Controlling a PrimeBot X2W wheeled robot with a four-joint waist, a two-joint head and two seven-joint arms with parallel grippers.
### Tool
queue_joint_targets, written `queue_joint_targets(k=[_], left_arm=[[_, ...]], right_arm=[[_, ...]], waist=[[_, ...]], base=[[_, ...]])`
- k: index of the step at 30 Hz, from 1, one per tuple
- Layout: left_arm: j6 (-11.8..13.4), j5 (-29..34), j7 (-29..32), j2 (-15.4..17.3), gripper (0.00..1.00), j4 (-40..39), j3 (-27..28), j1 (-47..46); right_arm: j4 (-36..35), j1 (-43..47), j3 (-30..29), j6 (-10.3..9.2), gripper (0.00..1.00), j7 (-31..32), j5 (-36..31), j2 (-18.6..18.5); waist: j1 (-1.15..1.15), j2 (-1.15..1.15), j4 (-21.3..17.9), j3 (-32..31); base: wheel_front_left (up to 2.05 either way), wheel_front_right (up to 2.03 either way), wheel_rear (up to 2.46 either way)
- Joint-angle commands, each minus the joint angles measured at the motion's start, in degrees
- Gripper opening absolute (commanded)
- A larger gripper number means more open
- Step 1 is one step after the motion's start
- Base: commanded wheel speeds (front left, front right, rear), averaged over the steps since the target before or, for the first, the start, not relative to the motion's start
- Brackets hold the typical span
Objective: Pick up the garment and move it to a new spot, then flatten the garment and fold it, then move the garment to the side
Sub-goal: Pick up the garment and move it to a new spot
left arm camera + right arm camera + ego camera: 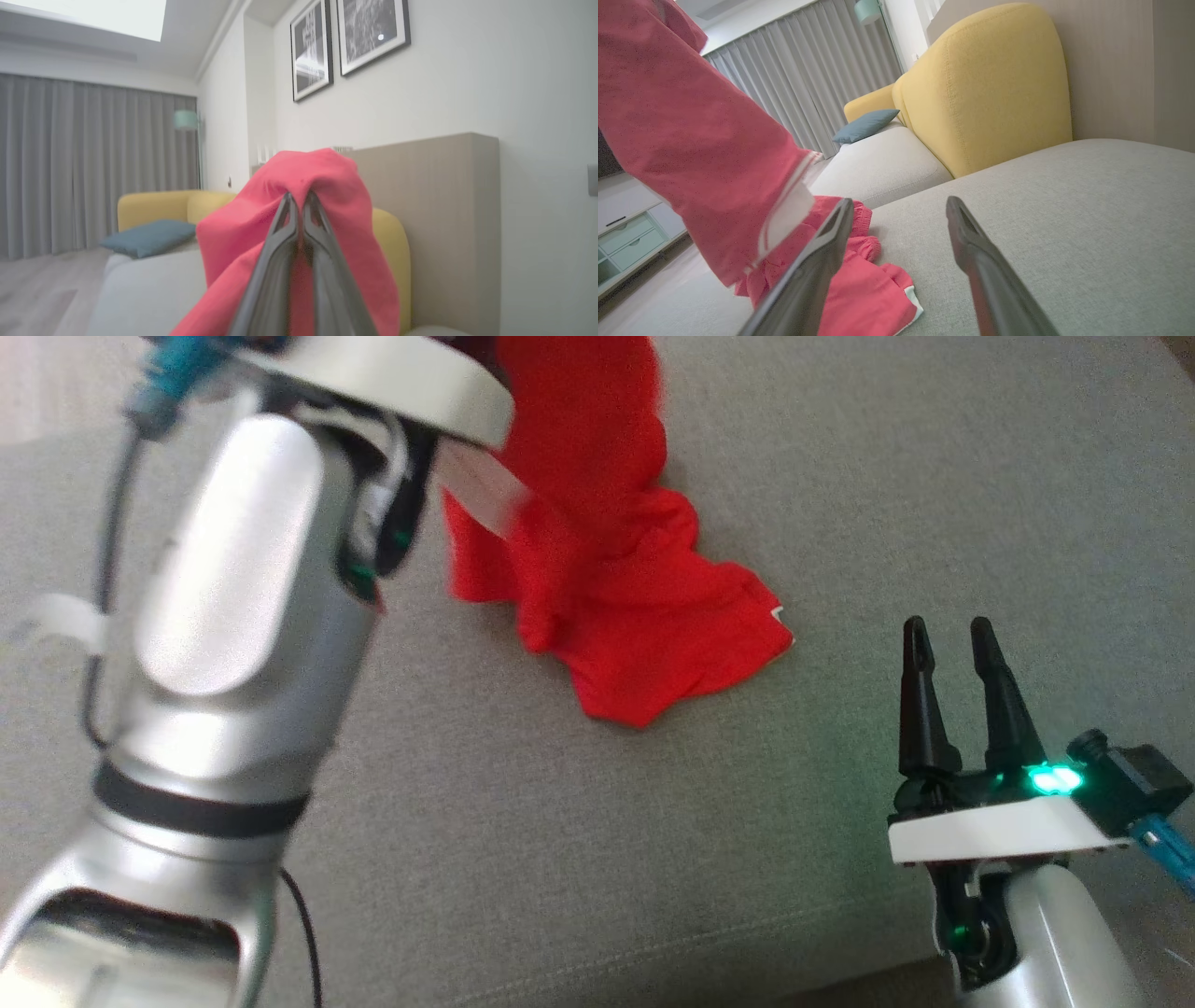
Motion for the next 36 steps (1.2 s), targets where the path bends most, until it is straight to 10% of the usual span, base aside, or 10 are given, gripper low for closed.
queue_joint_targets(k=[1, 19, 36], left_arm=[[0.86, -0.28, -0.49, 2.48, 0.0, -3.28, 3.05, -3.62], [2.86, -0.96, 6.2, 25.58, 0.0, -5.16, 15.97, 10.11], [-0.55, -3.68, 1.02, 26.11, 0.0, 18.64, 15.48, 25.92]], right_arm=[[-1.47, -0.3, 1.02, 0.44, 1.0, -0.61, -0.09, -0.34], [-0.86, 2.27, -0.92, 0.44, 1.0, -0.61, -1.01, -0.34], [-0.69, 1.85, 0.14, 0.44, 1.0, -0.61, -2.05, -0.34]], waist=[[0.0, 0.0, 1.1, -1.67], [0.0, 0.0, 11.06, -5.39], [0.0, 0.0, 11.28, -5.31]], base=[[0.0, 0.0, 0.0], [0.0, 0.0, 0.0], [0.0, 0.0, 0.0]])
